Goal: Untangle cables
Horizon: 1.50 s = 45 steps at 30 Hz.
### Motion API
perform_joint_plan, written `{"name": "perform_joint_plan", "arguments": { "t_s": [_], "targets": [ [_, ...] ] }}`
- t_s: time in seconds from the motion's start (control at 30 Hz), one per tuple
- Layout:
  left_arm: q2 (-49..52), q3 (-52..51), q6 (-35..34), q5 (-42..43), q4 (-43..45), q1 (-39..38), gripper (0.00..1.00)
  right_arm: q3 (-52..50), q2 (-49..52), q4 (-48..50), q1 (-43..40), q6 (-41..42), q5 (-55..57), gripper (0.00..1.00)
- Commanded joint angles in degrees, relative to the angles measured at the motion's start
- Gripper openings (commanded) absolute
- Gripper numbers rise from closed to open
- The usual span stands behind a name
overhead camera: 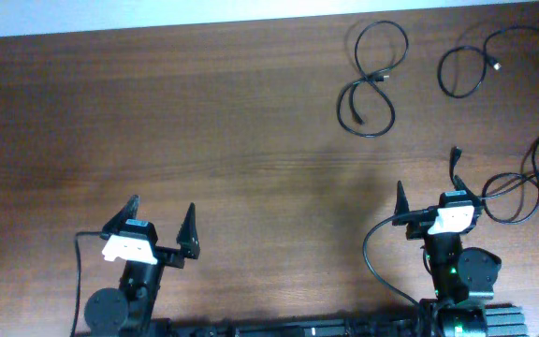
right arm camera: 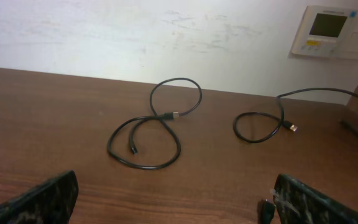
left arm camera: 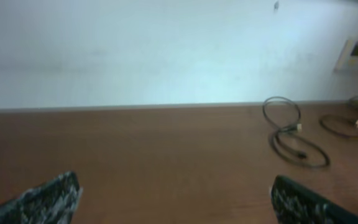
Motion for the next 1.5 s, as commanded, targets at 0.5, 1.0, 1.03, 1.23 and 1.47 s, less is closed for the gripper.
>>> {"name": "perform_joint_plan", "arguments": {
  "t_s": [0.5,1.0,1.03,1.23,1.47],
  "targets": [
    [-0.3,-13.0,13.9,-5.8,9.8,-0.3,0.99,-0.3,-0.4,-0.4,-0.3,0.3,0.5,0.99],
    [-0.3,-13.1,14.0,-7.9,9.8,-0.3,0.99,-0.3,-0.4,-0.4,-0.3,0.3,0.4,0.99],
    [-0.3,-13.1,14.0,-7.9,9.8,-0.3,0.99,-0.3,-0.4,-0.4,-0.3,0.3,0.4,0.99],
    [-0.3,-13.1,14.0,-7.9,9.8,-0.3,0.99,-0.3,-0.4,-0.4,-0.3,0.3,0.4,0.99],
    [-0.3,-13.0,5.9,-12.8,9.5,-0.3,0.99,-0.3,-0.4,-0.4,-0.3,0.3,0.4,0.99]
  ]
}}
